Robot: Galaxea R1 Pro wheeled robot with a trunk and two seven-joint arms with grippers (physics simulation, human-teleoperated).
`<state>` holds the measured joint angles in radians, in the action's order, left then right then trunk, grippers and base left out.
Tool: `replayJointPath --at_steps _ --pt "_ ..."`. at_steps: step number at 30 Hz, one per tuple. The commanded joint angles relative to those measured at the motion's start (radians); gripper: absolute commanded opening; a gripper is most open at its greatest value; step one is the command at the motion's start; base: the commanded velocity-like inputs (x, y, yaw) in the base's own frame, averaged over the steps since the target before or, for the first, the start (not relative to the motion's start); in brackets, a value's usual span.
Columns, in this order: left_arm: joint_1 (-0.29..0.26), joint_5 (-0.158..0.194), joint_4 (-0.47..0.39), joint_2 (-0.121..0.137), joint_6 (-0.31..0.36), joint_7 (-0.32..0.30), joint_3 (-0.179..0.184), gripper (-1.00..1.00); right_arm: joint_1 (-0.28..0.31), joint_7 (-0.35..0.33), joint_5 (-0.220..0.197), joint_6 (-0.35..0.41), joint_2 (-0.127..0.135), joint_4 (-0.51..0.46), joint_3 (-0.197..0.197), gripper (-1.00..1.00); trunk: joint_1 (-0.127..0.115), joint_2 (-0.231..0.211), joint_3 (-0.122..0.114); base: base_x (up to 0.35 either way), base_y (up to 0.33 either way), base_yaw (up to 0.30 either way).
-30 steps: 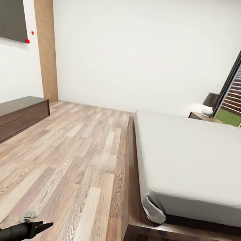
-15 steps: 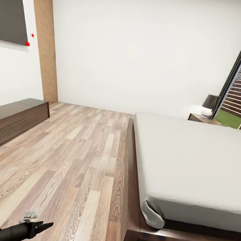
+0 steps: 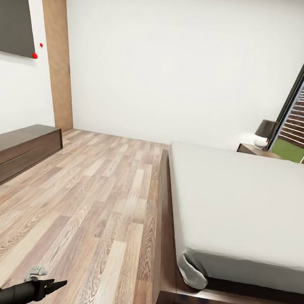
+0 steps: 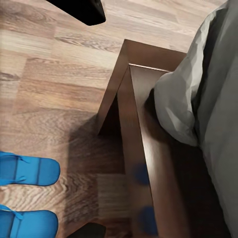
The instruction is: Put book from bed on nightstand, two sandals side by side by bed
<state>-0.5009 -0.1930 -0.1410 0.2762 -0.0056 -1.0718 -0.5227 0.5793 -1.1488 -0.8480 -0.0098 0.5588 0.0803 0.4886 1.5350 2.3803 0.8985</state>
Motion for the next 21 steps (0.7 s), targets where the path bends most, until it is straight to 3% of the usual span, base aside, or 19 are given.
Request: replayJointPath --at_steps 1,11,17,21 --pt "-0.001 -0.010 0.000 0.000 0.000 -0.004 -0.008 1.00 0.002 -0.005 -0.008 -0.001 0.000 0.003 0.008 1.00 0.000 0.000 0.001 -0.135 0.000 0.000" --pt "-0.001 -0.010 0.000 0.000 0.000 -0.004 -0.008 1.00 0.001 -0.005 -0.008 -0.001 0.000 0.003 0.008 1.00 0.000 0.000 0.001 -0.212 0.000 0.000" --pt "-0.001 -0.010 0.000 0.000 0.000 -0.004 -0.008 1.00 0.001 -0.005 -0.007 -0.001 -0.001 0.003 0.008 1.00 0.000 0.000 0.001 -0.050 0.000 -0.011" --pt "-0.001 -0.010 0.000 0.000 0.000 -0.004 -0.008 1.00 0.001 -0.005 -0.006 -0.001 -0.001 0.003 0.008 1.00 0.000 0.000 0.001 -0.004 0.000 -0.189"
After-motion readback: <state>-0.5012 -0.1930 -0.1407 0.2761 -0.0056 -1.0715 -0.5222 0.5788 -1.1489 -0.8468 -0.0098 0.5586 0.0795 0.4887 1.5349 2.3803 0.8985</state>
